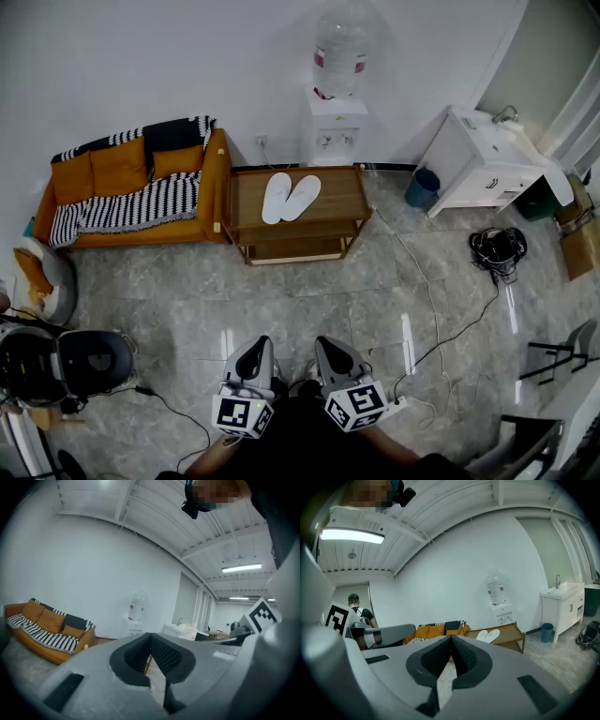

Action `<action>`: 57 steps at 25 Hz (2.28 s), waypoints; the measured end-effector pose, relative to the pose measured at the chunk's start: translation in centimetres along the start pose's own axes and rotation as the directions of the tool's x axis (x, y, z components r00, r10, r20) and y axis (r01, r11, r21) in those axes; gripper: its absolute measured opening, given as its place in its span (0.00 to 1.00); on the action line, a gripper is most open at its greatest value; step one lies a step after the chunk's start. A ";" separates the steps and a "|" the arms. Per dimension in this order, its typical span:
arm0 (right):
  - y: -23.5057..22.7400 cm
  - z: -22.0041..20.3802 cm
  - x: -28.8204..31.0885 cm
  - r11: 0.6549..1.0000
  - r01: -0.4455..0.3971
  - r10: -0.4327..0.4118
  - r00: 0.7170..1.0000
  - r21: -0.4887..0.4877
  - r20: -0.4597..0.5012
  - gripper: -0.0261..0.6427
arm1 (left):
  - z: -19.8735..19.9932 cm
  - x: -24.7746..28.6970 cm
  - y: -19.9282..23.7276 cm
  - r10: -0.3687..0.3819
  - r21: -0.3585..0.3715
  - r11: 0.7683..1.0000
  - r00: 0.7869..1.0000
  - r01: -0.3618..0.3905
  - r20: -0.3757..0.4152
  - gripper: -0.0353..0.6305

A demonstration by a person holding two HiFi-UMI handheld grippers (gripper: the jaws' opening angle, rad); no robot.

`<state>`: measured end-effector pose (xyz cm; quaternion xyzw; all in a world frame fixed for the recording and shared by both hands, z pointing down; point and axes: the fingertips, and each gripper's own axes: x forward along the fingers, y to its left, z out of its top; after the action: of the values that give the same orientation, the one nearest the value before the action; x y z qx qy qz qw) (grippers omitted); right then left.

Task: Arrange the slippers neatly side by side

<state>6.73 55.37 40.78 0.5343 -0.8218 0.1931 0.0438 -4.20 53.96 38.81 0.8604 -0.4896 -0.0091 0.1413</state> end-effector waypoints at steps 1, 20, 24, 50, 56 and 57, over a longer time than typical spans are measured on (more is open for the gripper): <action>0.0 0.0 0.1 1.000 -0.004 0.004 1.000 -0.003 0.000 0.06 | 0.0 0.1 0.0 -0.001 0.000 1.000 1.000 0.001 -0.001 0.07; 2.8 0.4 3.7 1.000 0.002 -0.003 1.000 0.021 0.022 0.06 | 0.8 -0.2 4.3 -0.019 -0.002 1.000 1.000 0.019 0.000 0.07; 4.5 0.1 5.0 1.000 0.003 -0.003 1.000 0.012 0.019 0.06 | 0.9 -0.9 6.3 -0.022 -0.012 1.000 1.000 0.021 -0.003 0.07; 5.0 0.5 15.2 0.999 0.034 -0.034 0.999 0.004 0.029 0.06 | 1.0 4.3 15.0 -0.047 -0.036 0.998 0.998 0.046 -0.029 0.07; 1.9 2.6 19.1 1.000 0.026 -0.026 0.999 0.002 0.021 0.06 | 1.7 8.9 16.2 -0.031 -0.044 0.999 0.998 0.029 -0.046 0.07; 1.3 2.8 19.4 1.000 0.025 -0.025 1.000 0.002 0.015 0.06 | 1.8 9.5 16.1 -0.027 -0.045 0.999 0.999 0.025 -0.047 0.07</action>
<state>-2.36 38.09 43.27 0.5460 -0.8151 0.1894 0.0397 -13.08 37.71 42.27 0.8633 -0.4746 -0.0011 0.1719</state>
